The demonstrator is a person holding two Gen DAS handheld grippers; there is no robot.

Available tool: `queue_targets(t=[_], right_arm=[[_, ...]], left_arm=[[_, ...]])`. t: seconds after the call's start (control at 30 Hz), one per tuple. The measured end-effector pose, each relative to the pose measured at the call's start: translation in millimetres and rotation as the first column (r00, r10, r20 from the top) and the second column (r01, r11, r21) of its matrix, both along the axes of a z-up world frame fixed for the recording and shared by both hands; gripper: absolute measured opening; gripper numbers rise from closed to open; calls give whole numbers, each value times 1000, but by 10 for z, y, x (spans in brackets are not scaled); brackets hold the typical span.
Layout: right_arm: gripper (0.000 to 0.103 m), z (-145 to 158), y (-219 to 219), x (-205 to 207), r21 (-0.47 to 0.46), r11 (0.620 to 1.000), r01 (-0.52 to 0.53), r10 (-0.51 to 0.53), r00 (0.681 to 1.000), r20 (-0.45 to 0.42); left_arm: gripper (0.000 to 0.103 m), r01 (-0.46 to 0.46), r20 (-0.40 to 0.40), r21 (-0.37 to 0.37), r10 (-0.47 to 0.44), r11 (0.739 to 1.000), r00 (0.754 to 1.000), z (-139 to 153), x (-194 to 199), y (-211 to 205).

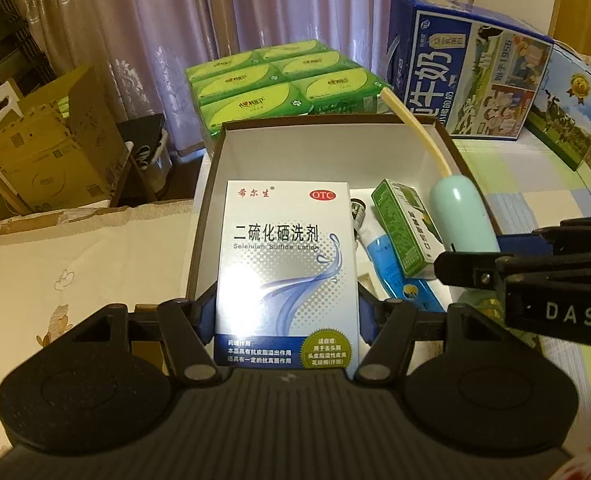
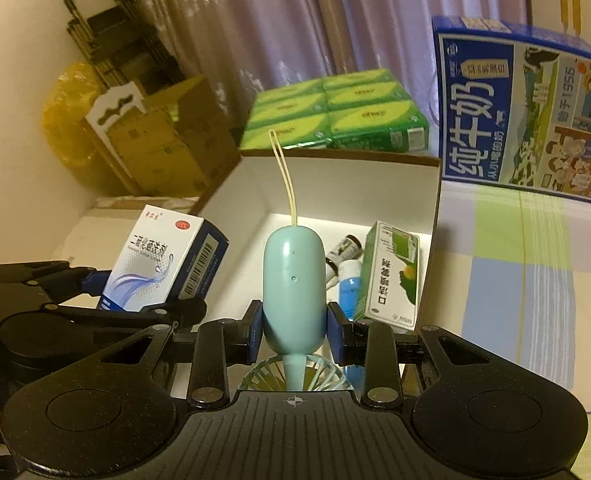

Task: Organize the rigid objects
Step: 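Lower both items into the shoebox and open both tools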

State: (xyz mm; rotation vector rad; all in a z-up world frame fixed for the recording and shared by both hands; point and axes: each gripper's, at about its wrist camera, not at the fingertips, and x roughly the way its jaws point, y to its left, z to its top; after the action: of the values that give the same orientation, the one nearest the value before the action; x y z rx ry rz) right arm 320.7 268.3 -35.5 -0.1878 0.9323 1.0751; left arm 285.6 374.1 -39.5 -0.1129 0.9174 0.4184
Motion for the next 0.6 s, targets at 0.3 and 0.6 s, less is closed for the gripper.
queue_targets(t=[0.3, 0.6], right_arm=[[30, -200, 249, 247, -51, 998, 27, -28, 1000, -13], [30, -260, 356, 350, -70, 996, 47, -48, 999, -5]], left_arm=[[61, 23, -39, -21, -24, 1000, 999, -193, 358, 199], [62, 40, -26, -50, -42, 998, 999, -304, 577, 369]])
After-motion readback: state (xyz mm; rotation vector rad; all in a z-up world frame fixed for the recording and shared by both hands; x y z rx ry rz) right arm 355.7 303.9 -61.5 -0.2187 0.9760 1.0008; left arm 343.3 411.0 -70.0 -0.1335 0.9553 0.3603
